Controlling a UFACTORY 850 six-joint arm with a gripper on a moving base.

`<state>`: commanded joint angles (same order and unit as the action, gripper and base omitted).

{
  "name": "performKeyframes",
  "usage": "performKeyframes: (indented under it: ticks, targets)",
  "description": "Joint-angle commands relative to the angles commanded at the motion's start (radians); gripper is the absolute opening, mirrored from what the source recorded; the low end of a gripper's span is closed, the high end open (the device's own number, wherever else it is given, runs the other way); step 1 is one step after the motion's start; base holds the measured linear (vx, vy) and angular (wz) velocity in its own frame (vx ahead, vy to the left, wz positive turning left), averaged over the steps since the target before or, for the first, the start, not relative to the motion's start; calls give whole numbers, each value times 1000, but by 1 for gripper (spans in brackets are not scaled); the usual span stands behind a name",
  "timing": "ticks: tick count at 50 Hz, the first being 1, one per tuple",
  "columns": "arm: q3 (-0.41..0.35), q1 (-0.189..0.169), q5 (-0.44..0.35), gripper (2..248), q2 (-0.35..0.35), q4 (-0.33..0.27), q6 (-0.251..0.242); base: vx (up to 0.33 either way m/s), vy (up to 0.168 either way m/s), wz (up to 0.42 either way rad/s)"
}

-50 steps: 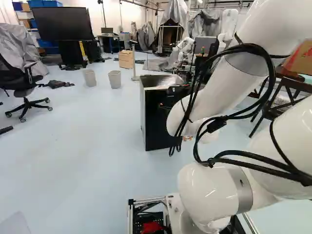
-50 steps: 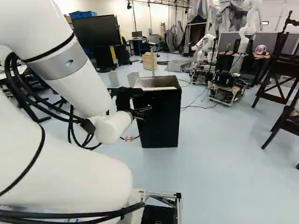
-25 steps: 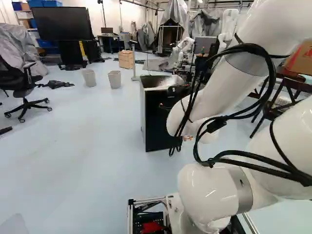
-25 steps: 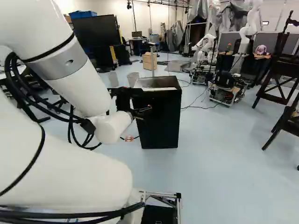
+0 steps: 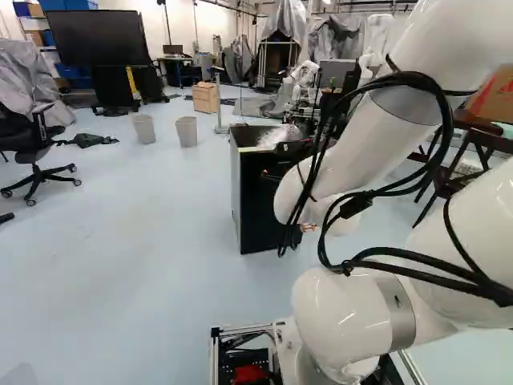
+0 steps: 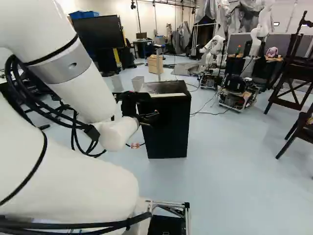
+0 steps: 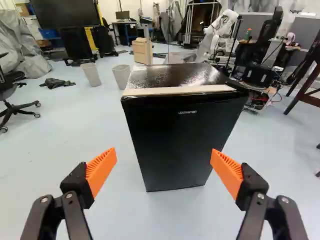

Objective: Grab a drink from the fridge

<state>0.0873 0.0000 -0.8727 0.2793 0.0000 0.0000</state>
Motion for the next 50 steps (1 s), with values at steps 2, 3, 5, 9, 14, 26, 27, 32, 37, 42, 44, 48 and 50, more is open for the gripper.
performKeyframes:
  ticks: [2,3,5,9,14,26,27,32,37,42,44,48,50]
  targets:
    - [0,0,0,247,0,0,0,57,49,-15]
    - [0,0,0,247,0,0,0,62,55,-16]
    - [0,0,0,247,0,0,0,61,55,-16]
    - [0,0,0,247,0,0,0,53,51,-12]
    - [0,0,0,247,0,0,0,62,56,-15]
    - [0,0,0,247,0,0,0,61,56,-14]
    - [0,0,0,247,0,0,0,76,62,-11]
    - [0,0,0,247,0,0,0,68,57,-17]
    - [0,0,0,247,0,0,0,73,61,-19]
    - [0,0,0,247,0,0,0,69,58,-17]
    - [0,0,0,247,0,0,0,67,58,-14]
    - [0,0,0,247,0,0,0,71,61,-16]
    - [0,0,0,247,0,0,0,73,61,-20]
